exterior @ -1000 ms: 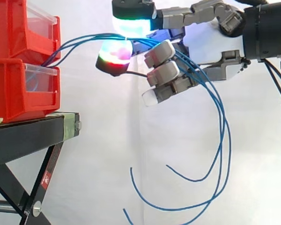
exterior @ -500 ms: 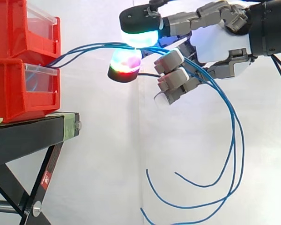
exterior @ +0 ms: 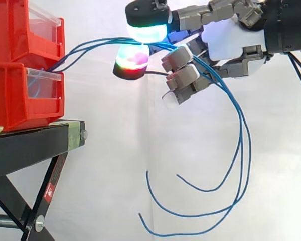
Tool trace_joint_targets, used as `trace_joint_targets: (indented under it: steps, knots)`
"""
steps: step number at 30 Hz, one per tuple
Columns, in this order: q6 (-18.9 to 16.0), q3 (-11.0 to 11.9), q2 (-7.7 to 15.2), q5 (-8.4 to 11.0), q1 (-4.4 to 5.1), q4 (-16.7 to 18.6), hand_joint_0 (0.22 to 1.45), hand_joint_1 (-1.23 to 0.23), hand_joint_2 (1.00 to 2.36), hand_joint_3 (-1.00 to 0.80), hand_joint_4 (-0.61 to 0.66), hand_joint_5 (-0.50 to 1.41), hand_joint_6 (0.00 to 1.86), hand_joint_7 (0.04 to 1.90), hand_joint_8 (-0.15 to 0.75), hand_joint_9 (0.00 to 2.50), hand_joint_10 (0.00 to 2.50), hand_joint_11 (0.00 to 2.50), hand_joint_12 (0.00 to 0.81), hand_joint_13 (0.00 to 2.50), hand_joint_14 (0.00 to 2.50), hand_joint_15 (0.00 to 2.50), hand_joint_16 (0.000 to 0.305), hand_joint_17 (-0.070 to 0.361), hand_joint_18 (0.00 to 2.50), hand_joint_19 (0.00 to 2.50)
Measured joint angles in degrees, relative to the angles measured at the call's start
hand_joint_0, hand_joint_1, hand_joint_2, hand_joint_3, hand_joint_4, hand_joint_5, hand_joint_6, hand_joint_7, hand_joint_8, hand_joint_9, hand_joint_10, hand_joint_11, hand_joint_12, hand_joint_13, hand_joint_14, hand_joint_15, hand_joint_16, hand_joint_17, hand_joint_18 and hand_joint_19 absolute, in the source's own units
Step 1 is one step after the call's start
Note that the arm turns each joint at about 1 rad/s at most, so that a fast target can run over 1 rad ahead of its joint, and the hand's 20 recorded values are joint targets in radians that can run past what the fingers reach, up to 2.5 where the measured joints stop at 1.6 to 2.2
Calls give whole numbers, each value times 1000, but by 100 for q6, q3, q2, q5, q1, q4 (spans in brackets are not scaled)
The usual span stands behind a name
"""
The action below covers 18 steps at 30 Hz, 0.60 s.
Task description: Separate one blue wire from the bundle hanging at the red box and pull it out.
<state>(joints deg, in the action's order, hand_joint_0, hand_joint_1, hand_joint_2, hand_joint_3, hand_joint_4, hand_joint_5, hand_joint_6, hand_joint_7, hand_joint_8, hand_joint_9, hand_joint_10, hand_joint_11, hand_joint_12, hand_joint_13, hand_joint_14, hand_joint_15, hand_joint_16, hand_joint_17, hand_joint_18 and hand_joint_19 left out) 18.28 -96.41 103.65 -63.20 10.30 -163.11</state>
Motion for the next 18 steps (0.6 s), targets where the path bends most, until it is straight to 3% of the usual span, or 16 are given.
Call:
trace_joint_targets:
  steps: [18]
  knots:
    - [0,9,-20,25,28,-61,628,-906,1012,-354,216,-206,901,836,356,1285,16,1377,427,1280,13,1547,47,106,860,532]
